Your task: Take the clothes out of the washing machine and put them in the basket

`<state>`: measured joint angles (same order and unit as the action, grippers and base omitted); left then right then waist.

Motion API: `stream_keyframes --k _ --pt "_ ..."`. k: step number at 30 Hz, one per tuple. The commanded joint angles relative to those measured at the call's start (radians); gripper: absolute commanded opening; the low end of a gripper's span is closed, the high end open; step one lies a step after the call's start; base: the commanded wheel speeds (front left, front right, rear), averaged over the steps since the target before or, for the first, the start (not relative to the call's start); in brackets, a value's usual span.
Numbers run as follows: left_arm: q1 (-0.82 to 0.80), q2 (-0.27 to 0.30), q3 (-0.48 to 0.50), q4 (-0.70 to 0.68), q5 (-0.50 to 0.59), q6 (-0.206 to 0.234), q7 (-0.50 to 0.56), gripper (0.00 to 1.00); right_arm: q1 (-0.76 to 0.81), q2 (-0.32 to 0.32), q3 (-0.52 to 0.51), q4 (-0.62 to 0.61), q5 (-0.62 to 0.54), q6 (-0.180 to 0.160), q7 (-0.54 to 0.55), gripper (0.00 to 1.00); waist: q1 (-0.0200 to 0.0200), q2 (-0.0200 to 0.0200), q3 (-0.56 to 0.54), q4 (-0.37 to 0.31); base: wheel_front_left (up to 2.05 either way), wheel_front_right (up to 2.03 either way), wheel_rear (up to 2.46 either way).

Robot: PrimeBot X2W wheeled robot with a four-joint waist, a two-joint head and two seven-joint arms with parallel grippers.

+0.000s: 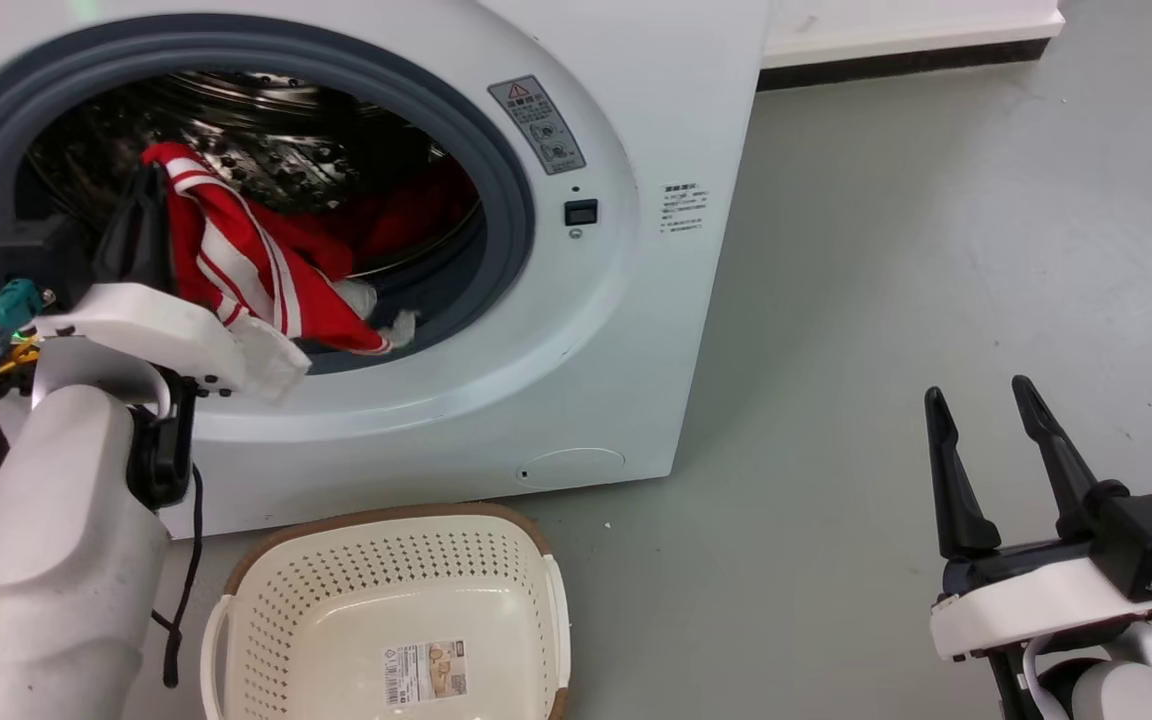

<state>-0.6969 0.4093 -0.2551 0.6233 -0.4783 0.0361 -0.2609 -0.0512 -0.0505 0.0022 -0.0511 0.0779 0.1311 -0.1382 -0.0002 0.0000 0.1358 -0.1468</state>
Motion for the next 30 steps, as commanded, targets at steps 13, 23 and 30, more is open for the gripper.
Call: stream_keyframes --k 13,23,30 --pt "0.267 -0.028 0.003 -0.419 0.016 0.102 0.009 0.0 0.032 0.001 0.012 -0.028 -0.009 -0.001 0.03 1.0 0.0002 0.0 -0.024 0.077 0.0 0.0 0.0" --pt "0.477 -0.005 -0.034 -0.73 0.05 0.197 0.098 0.0 0.042 0.001 0.017 -0.04 -0.024 -0.001 0.046 1.0 0.0002 0.0 -0.033 0.113 0.0 0.0 0.0" --pt "0.614 -0.046 -0.063 -0.739 0.007 0.225 0.118 0.0 0.034 0.001 0.028 -0.053 -0.026 -0.001 0.049 1.0 0.0002 0.0 -0.002 0.125 0.0 0.0 0.0"
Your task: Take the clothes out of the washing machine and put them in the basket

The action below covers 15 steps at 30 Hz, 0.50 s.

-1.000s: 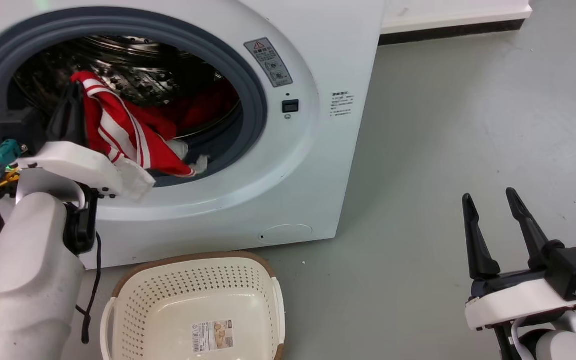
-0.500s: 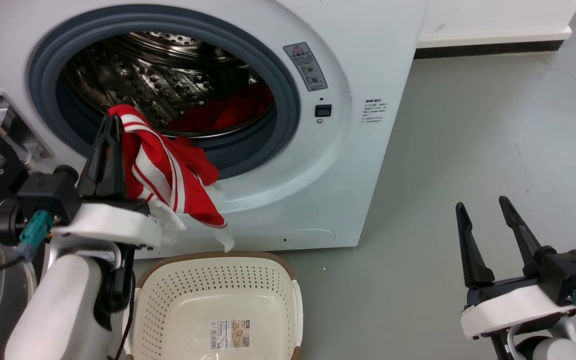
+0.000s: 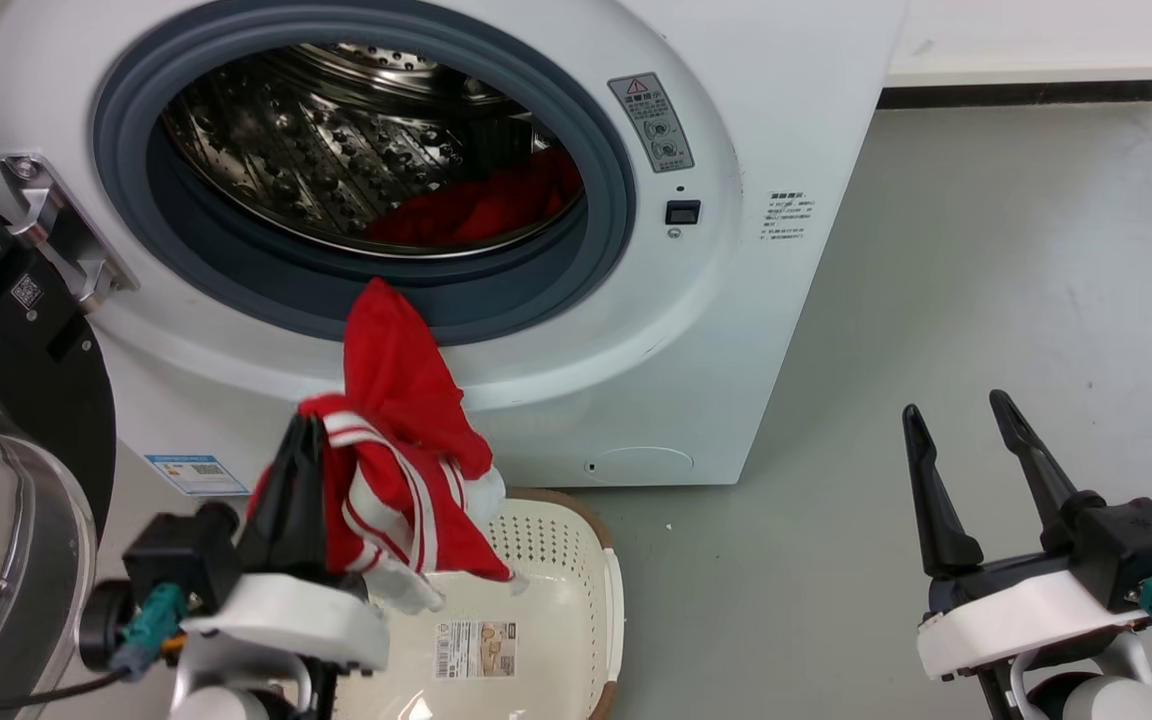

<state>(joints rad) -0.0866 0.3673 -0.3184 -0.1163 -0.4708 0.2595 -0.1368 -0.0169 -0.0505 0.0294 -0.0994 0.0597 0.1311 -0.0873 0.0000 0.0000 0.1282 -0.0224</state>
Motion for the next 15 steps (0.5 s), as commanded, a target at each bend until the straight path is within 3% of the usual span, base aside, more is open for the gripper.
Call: stream_keyframes --k 1,8,15 --pt "0.02 -0.009 -0.008 0.019 -0.005 -0.001 -0.006 0.0 -0.003 0.001 0.002 -0.006 -0.009 -0.001 -0.002 1.0 0.0 0.0 0.009 0.001 0.0 0.0 0.0" --pt "0.048 -0.069 -0.031 0.192 -0.057 -0.034 -0.046 0.0 -0.033 0.001 0.009 -0.024 -0.02 -0.001 0.007 1.0 0.0 0.0 0.075 -0.012 0.0 0.0 0.0" --pt "-0.044 -0.112 -0.014 0.386 -0.073 -0.076 -0.103 0.0 -0.074 0.001 0.012 -0.051 -0.026 -0.001 0.014 1.0 0.0 0.0 0.194 -0.041 0.0 0.0 0.0"
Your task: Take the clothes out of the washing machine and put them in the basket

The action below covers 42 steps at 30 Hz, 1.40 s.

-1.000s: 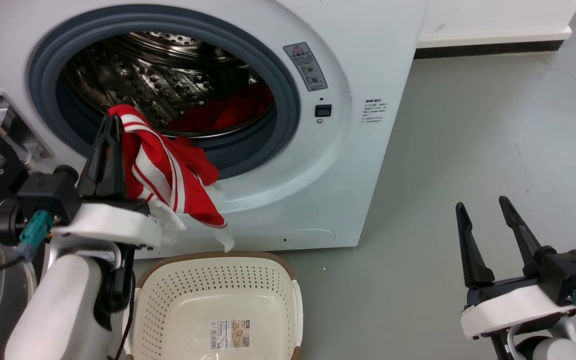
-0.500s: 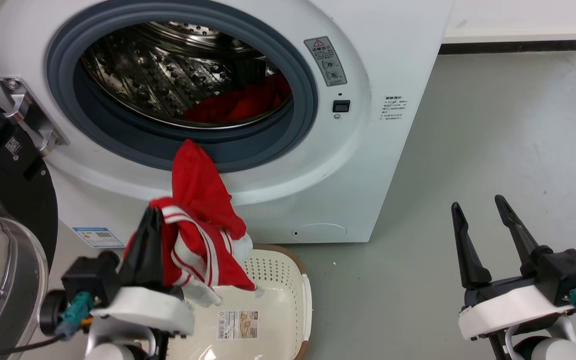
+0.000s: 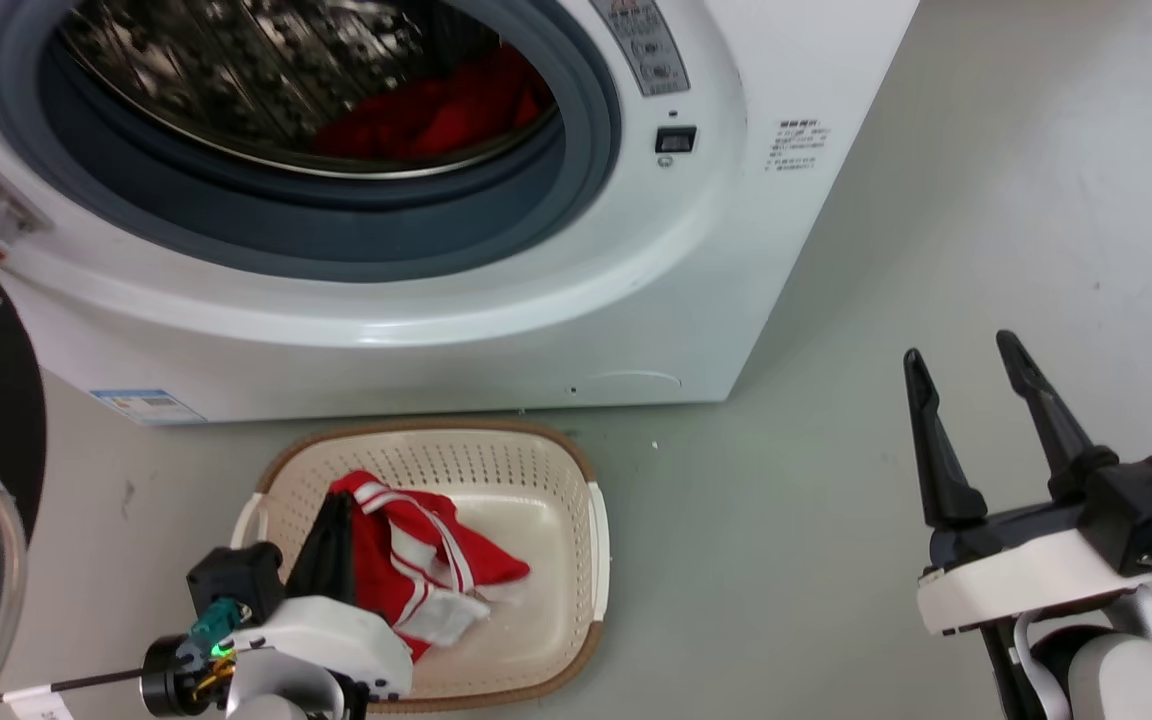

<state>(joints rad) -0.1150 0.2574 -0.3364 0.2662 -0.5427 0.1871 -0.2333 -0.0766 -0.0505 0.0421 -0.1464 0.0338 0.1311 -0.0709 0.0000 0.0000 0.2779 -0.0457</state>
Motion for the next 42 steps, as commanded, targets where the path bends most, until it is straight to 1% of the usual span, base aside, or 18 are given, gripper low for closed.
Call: stream_keyframes --k 1,11,19,23,24,29,34,39,42 --pt "-0.032 -0.005 0.011 0.027 -0.002 -0.011 -0.013 0.0 -0.021 0.001 0.001 -0.011 -0.004 -0.001 -0.001 1.0 0.0 0.0 0.065 -0.024 0.0 0.0 0.0" --pt "-0.222 -0.014 0.071 0.313 0.014 -0.092 -0.033 0.0 -0.093 0.001 0.025 -0.065 -0.001 -0.001 -0.016 1.0 0.0 0.0 0.251 -0.108 0.0 0.0 0.0" --pt "-0.346 -0.027 0.102 0.551 0.046 -0.16 -0.033 0.0 -0.115 0.001 0.054 -0.112 0.015 -0.001 -0.036 1.0 0.0 0.0 0.361 -0.18 0.0 0.0 0.0" --pt "-0.421 -0.022 0.109 0.668 0.048 -0.194 -0.033 0.0 -0.124 0.001 0.06 -0.124 0.026 -0.001 -0.045 1.0 0.0 0.0 0.418 -0.211 0.0 0.0 0.0" --pt "-0.421 -0.022 0.109 0.668 0.048 -0.194 -0.033 0.0 -0.124 0.001 0.06 -0.124 0.026 -0.001 -0.045 1.0 0.0 0.0 0.418 -0.211 0.0 0.0 0.0" --pt "-0.501 -0.007 0.106 0.816 0.053 -0.219 -0.032 0.0 -0.136 0.001 0.076 -0.121 0.039 -0.001 -0.067 1.0 0.0 0.0 0.469 -0.245 0.0 0.0 0.0" --pt "-0.547 0.003 0.102 0.937 0.049 -0.226 -0.016 0.0 -0.142 0.001 0.086 -0.116 0.051 -0.001 -0.084 1.0 0.0 0.0 0.488 -0.271 0.0 0.0 0.0" --pt "-0.566 0.0 0.105 0.987 0.034 -0.231 0.007 0.0 -0.146 0.001 0.085 -0.111 0.055 -0.001 -0.091 1.0 0.0 0.0 0.491 -0.278 0.0 0.0 0.0" --pt "-0.566 -0.011 0.103 0.998 0.026 -0.252 0.016 0.0 -0.15 0.001 0.083 -0.104 0.055 -0.001 -0.093 1.0 0.0 0.0 0.48 -0.273 0.0 0.0 0.0"
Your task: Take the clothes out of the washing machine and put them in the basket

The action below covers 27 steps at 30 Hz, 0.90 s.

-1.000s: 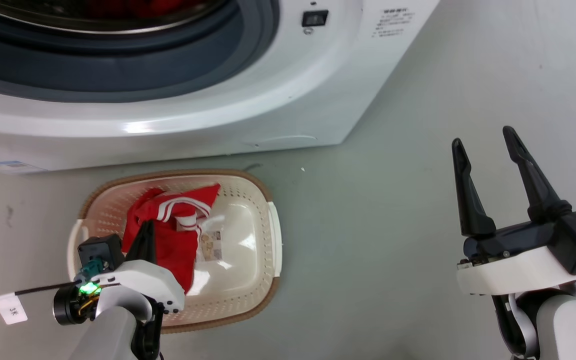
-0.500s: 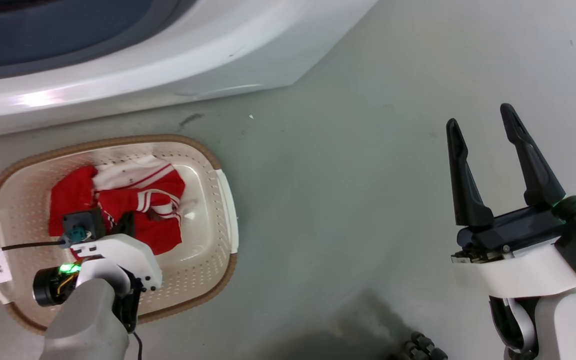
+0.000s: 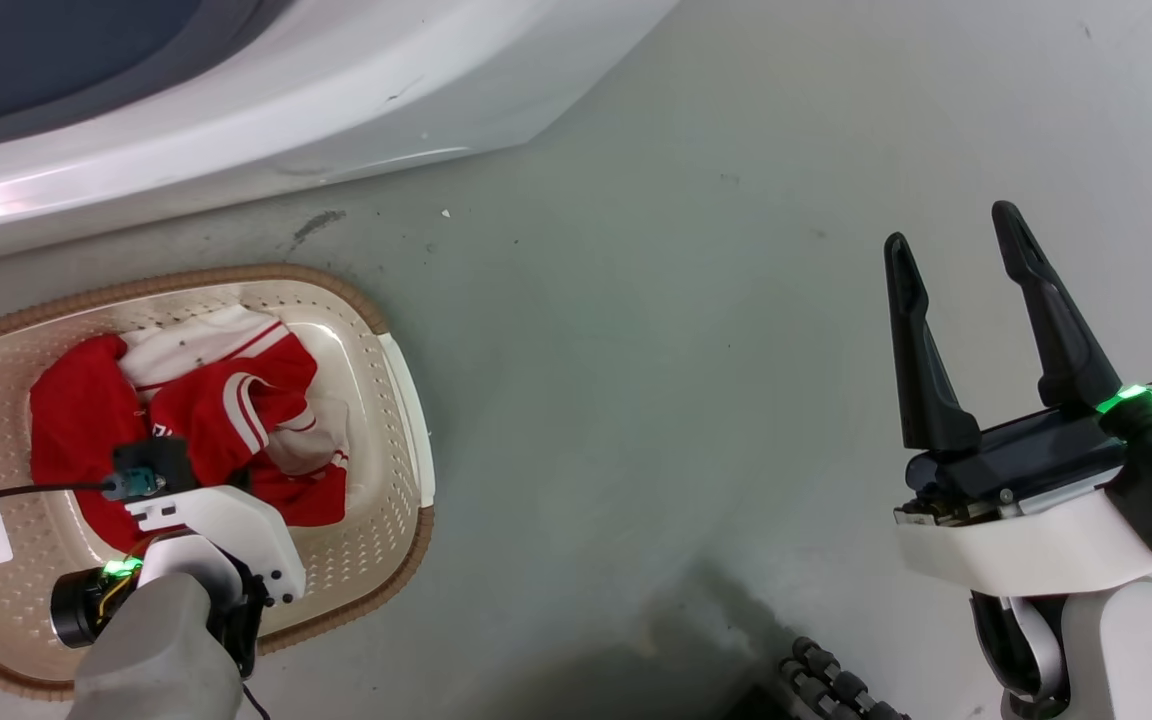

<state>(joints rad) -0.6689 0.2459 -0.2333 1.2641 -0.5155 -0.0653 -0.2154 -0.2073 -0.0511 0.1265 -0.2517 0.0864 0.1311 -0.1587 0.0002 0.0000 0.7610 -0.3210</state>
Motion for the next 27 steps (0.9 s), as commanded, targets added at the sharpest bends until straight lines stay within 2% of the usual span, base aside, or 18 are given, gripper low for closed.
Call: stream_keyframes --k 1,2,3,16,27 --pt "-0.005 -0.005 -0.001 0.004 -0.005 -0.004 -0.004 0.18 -0.02 0.002 -0.002 0.004 0.001 -0.001 -0.006 1.0 -0.0002 0.0 -0.013 0.005 0.0 0.0 0.0" --pt "0.005 -0.013 0.002 0.007 -0.013 -0.011 -0.001 0.56 -0.019 0.001 -0.004 0.009 -0.001 -0.001 -0.004 1.0 -0.0002 0.0 -0.023 0.009 0.0 0.0 0.0" --pt "0.017 -0.019 0.004 0.01 -0.017 -0.013 0.002 1.0 -0.019 0.002 -0.005 0.014 -0.003 -0.001 -0.005 1.0 -0.0002 0.0 -0.038 0.012 0.0 0.0 0.0" --pt "0.132 -0.074 -0.022 -0.017 -0.003 -0.031 -0.049 1.0 0.038 0.001 -0.034 0.055 -0.006 -0.001 0.012 1.0 -0.0002 0.0 -0.295 0.084 0.0 0.0 0.0" --pt "0.259 -0.092 0.051 -0.366 0.079 0.035 -0.051 1.0 0.115 0.001 -0.059 0.052 -0.02 -0.001 0.052 1.0 -0.0002 0.0 -0.445 0.157 0.0 0.0 0.0"
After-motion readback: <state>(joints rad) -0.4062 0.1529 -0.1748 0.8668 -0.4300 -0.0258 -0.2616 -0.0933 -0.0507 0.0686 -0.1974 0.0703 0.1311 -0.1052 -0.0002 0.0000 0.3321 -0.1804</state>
